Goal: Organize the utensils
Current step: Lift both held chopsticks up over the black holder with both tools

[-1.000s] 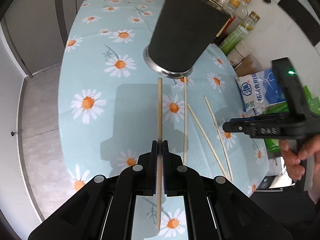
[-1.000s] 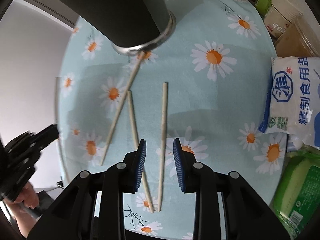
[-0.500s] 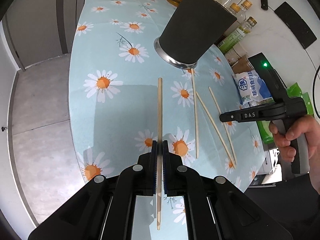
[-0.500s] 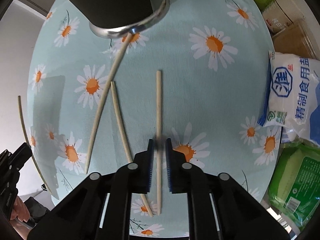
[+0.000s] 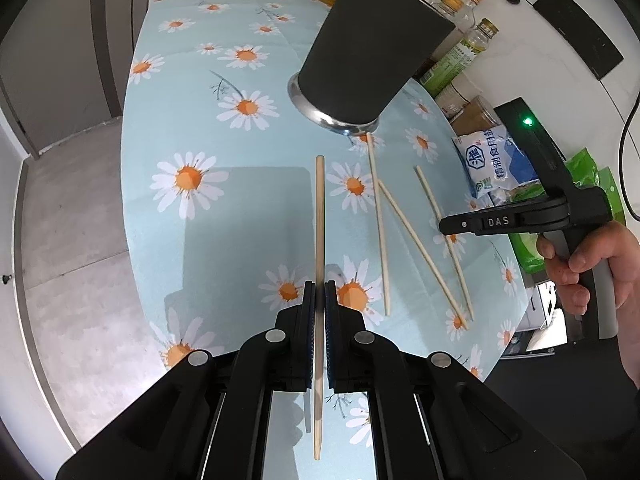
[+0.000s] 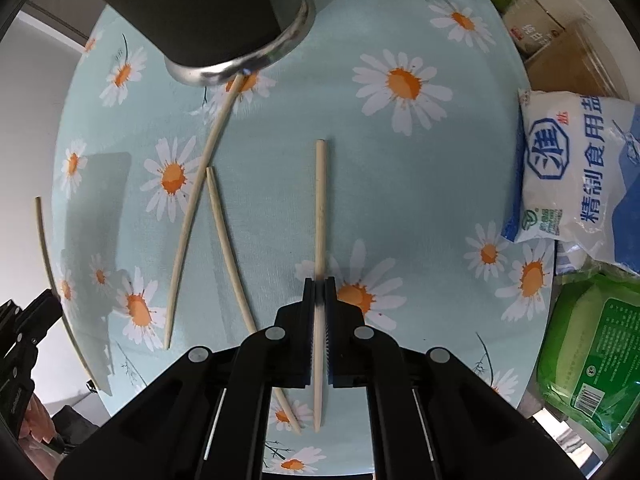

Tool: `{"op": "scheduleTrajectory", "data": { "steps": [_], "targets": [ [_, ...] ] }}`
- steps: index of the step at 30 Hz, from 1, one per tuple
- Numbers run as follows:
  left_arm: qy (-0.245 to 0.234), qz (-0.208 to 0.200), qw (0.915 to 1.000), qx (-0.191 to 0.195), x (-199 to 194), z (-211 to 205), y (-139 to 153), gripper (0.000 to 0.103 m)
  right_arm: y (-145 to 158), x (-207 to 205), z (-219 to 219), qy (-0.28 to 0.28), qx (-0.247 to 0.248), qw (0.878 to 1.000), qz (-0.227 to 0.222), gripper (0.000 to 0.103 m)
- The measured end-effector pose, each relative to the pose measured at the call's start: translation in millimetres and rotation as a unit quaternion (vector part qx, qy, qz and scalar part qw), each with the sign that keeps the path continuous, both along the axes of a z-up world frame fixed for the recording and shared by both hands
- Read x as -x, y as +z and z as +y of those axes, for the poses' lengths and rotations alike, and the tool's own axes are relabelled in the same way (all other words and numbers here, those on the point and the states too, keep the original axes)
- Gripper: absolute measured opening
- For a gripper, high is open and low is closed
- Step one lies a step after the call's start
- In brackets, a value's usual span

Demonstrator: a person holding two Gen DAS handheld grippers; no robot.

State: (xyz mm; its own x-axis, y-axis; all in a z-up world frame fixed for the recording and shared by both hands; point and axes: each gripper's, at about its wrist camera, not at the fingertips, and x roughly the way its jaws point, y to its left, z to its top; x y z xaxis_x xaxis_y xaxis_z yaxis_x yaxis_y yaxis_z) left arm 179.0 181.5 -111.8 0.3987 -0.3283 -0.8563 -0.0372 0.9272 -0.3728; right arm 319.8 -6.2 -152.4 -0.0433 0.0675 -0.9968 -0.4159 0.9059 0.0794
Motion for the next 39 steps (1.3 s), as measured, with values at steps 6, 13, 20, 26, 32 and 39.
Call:
{"op": "scheduleTrajectory", "data": {
  "steps": [6, 13, 20, 26, 32, 39],
  "targets": [
    [-0.002, -0.011, 0.9999, -0.010, -12, -13, 14, 0.003, 26, 0, -16, 0.013, -0.051, 0.998, -0.019, 0.005],
    [0.007, -0.027, 0.9995, -0.015, -24, -33, 34, 0.003, 62, 7, -28, 0.050, -0.106, 0.991, -0.059, 0.005],
    [0.025, -0.057, 0.9980, -0.014, -30, -53, 59, 0.003, 92, 9, -34, 0.090, -0.197, 0.973, -0.078, 0.006],
    [0.047, -0.086, 0.9951, -0.010, -36, -60, 74, 0.003, 106, 3, -33, 0.107, -0.259, 0.955, -0.096, 0.006],
    [0.068, -0.116, 0.9910, 0.001, -43, -60, 92, 0.003, 125, -6, -34, 0.112, -0.320, 0.934, -0.114, 0.006],
    [0.084, -0.162, 0.9832, 0.008, -57, -55, 117, 0.003, 156, -15, -35, 0.114, -0.374, 0.904, -0.173, 0.006]
  ]
}}
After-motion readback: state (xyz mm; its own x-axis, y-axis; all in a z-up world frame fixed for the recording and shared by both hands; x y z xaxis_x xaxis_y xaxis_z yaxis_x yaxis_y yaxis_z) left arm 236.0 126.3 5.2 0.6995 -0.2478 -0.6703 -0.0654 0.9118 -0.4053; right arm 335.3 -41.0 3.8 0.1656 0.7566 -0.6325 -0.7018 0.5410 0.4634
